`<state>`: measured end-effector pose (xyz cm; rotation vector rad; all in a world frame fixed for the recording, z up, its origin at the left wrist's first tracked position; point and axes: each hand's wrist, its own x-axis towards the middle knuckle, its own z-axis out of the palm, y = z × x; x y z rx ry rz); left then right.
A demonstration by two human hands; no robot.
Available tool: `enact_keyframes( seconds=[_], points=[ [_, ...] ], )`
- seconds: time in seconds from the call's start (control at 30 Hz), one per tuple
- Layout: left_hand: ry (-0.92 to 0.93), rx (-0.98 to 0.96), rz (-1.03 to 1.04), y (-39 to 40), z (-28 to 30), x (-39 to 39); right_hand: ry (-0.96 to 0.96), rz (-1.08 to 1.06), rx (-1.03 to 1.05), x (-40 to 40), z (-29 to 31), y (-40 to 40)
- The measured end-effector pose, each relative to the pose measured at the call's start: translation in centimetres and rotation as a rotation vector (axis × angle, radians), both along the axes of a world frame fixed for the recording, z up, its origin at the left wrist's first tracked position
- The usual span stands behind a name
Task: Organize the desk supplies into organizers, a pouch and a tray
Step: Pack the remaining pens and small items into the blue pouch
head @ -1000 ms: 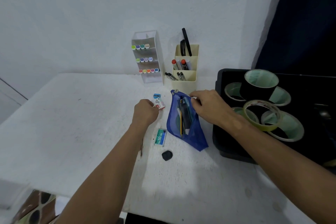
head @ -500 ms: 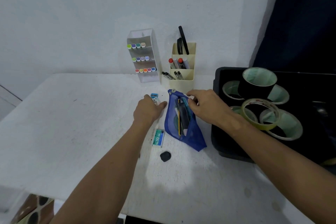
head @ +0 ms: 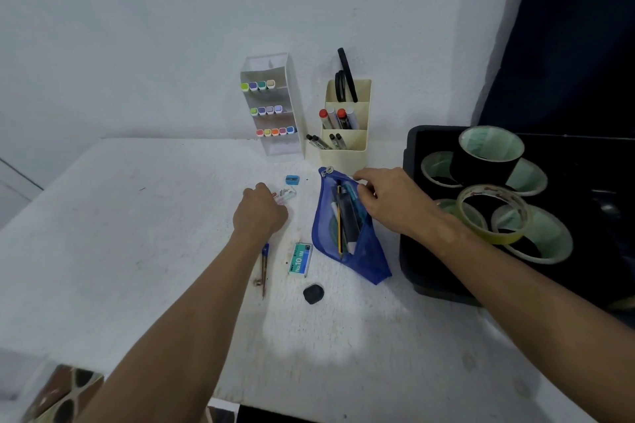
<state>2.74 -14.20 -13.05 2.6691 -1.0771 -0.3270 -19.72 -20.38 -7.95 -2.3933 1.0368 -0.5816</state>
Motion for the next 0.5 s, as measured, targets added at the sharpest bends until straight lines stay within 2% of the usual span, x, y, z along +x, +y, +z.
enact_keyframes(
  seconds=[0.13,0.37,0.5],
  points=[
    [-0.053,-0.024,-0.034,-0.5,0.3,0.8,0.015,0.004,-0.015,0.1,-0.1,0.0],
    [-0.174,0.049,-0.314,-4.0,0.7,-0.8,0.014,0.004,-0.01,0.0,0.0,0.0],
    [-0.269,0.021,-0.355,-4.1,0.0,-1.6,0.005,0.002,-0.001,0.1,-0.2,-0.1]
  ],
)
